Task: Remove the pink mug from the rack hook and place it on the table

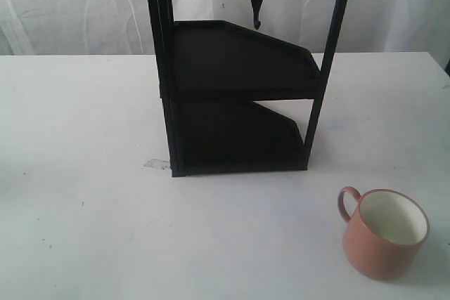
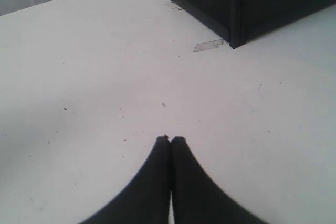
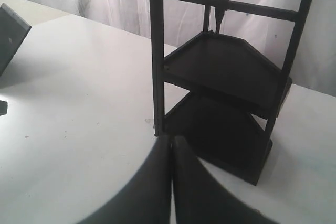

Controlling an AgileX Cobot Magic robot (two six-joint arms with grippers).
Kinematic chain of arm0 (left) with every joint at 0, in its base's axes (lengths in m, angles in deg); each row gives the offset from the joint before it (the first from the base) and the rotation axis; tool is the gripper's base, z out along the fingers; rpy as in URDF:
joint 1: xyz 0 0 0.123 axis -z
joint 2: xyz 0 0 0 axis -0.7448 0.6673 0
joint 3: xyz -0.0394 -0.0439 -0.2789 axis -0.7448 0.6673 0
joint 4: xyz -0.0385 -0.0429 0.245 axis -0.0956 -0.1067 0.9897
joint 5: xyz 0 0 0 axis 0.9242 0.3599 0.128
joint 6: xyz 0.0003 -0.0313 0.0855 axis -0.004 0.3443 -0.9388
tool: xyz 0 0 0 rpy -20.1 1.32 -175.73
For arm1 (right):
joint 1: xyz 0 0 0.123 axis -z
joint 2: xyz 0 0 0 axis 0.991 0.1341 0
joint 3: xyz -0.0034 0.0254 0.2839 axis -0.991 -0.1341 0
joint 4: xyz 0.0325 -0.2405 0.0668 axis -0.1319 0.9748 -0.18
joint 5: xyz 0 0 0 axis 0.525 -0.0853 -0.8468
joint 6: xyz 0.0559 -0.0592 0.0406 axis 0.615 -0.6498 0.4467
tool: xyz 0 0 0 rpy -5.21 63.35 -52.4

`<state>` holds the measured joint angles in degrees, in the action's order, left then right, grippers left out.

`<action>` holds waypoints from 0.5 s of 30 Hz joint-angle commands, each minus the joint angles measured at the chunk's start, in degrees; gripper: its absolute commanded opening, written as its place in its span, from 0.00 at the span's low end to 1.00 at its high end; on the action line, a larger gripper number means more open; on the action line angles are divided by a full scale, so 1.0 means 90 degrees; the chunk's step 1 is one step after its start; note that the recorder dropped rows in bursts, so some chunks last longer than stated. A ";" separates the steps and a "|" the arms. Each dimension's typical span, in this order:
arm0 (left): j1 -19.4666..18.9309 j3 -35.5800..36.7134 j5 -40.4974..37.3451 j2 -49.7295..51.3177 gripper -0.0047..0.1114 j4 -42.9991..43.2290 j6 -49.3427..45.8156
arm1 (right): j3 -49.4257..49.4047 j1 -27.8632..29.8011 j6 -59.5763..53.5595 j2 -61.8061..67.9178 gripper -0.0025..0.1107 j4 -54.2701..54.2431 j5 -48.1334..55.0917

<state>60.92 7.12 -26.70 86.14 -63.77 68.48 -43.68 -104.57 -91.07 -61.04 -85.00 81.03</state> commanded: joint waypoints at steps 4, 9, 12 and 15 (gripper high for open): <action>-0.0004 0.0030 -0.0008 -0.0033 0.04 -0.0042 0.0040 | -0.0020 -0.0001 0.0035 -0.0027 0.02 -0.0014 -0.0004; -0.0004 0.0030 -0.0008 -0.0033 0.04 -0.0042 0.0040 | -0.0177 -0.0001 0.0049 -0.0090 0.02 0.0265 -0.0125; -0.0004 0.0030 -0.0008 -0.0033 0.04 -0.0042 0.0040 | -0.0544 0.0010 0.0852 -0.0266 0.02 0.0803 -0.0364; -0.0004 0.0030 -0.0008 -0.0033 0.04 -0.0042 0.0040 | -0.1203 0.0010 0.1893 -0.0586 0.02 0.1540 -0.1185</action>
<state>60.92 7.12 -26.70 86.14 -63.77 68.48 -49.94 -104.57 -82.15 -64.02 -77.17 76.62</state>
